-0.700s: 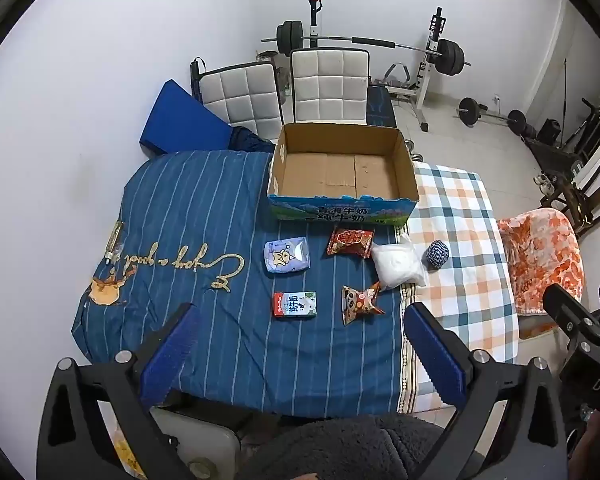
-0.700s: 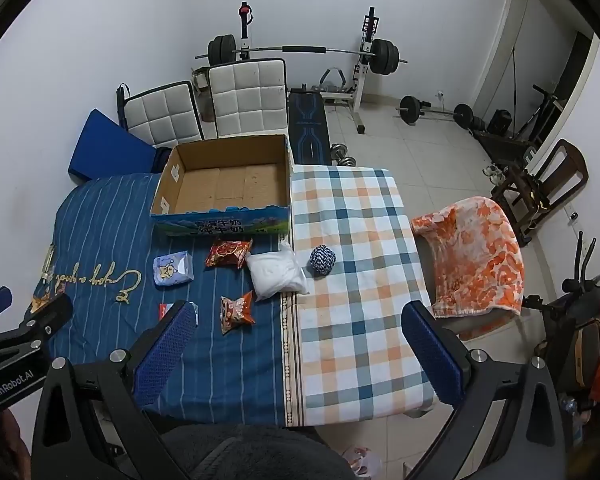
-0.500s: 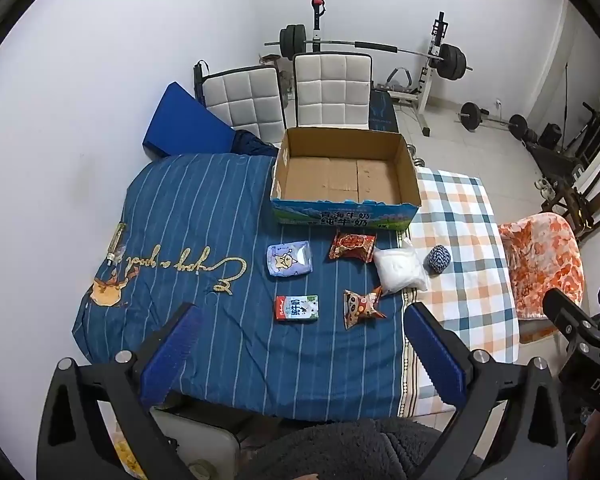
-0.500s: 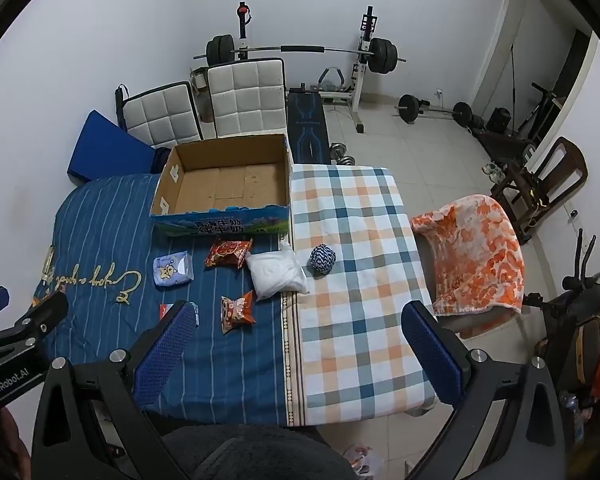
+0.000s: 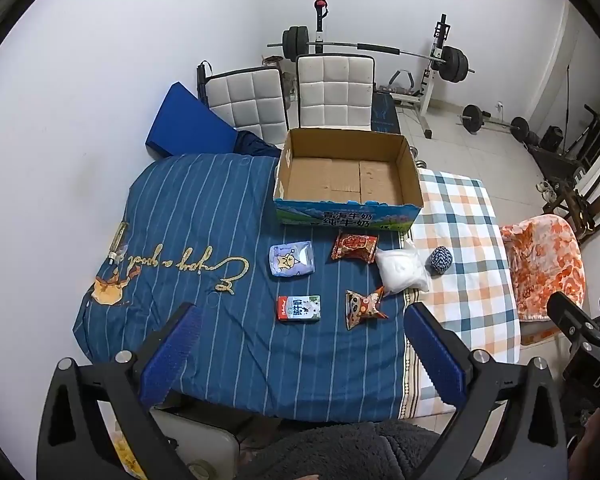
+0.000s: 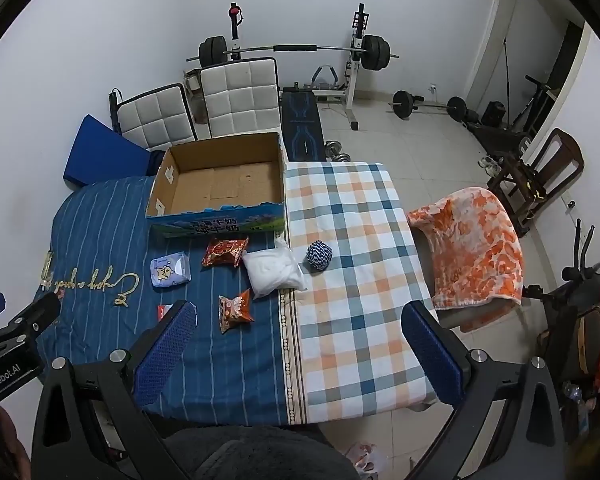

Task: Organize soft objects

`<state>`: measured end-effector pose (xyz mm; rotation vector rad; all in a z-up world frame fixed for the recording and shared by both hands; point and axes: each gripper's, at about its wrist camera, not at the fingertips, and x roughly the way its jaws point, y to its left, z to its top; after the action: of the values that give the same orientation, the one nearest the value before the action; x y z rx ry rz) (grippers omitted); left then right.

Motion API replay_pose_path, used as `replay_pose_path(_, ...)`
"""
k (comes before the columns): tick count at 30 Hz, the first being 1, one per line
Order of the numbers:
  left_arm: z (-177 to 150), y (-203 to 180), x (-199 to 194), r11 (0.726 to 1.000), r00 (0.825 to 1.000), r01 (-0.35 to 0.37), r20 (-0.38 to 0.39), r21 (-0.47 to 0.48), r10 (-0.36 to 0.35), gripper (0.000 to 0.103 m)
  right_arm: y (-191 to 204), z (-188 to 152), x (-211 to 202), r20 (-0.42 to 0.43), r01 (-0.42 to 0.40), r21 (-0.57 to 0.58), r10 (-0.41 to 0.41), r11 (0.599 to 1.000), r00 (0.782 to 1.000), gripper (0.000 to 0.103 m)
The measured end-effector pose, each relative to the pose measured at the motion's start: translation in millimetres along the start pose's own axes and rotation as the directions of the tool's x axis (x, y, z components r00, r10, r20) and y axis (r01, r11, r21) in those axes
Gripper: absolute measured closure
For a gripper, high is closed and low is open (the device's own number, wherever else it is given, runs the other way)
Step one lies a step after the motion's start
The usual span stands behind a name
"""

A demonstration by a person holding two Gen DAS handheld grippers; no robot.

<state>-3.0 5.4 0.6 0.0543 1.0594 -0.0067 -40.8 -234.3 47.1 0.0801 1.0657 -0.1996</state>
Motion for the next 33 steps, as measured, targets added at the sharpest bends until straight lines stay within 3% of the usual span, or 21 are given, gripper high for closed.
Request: replay_pose_path(33,-4,1,-14,1.000,1.000,0.007,0.019,-0.005,-0.007,0.000,-8,0,-11,0.016,-0.003,0.012,0.003,1.000,1.000,0.000)
